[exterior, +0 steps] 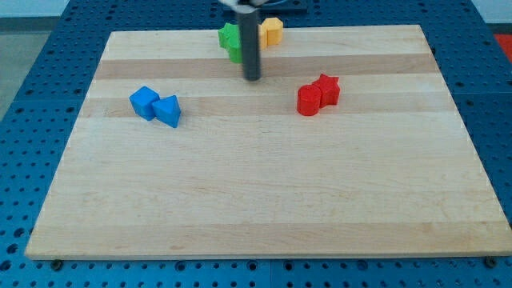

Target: Slide the arm to the left of the green star

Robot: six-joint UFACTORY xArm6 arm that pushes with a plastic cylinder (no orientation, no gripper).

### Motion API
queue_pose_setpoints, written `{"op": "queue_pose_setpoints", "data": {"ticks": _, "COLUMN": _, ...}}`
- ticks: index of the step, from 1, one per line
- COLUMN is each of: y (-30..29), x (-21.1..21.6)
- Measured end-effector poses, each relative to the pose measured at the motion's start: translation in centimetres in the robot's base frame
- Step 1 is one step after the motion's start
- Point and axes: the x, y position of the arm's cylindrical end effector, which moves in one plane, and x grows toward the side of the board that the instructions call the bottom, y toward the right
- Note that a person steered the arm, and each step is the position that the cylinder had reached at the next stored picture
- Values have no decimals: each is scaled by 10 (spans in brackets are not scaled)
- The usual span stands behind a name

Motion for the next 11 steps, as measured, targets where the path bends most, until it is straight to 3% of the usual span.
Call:
{"op": "queue_pose_setpoints", "data": {"ticks": 1, "y": 61, "x": -38}}
{"op": "queue_pose_setpoints", "data": {"ticks": 3, "y": 88, "x": -99}}
{"op": "queue_pose_setpoints", "data": {"ticks": 4, "y": 97, "x": -110}}
{"op": "queue_pose_setpoints", "data": {"ticks": 5, "y": 88, "x": -70}}
{"op": "queue_pose_setpoints", "data": {"ticks": 6, "y": 51, "x": -18}}
{"op": "queue_pose_setpoints", "data": {"ticks": 7, "y": -27, "x": 11}}
{"op": "queue_pose_setpoints", "data": {"ticks": 8, "y": -113, "x": 13}}
{"op": "queue_pose_setpoints", "data": {"ticks": 9, "y": -157, "x": -11}}
{"op": "queue_pose_setpoints", "data": {"ticks": 11, "y": -178, "x": -111}}
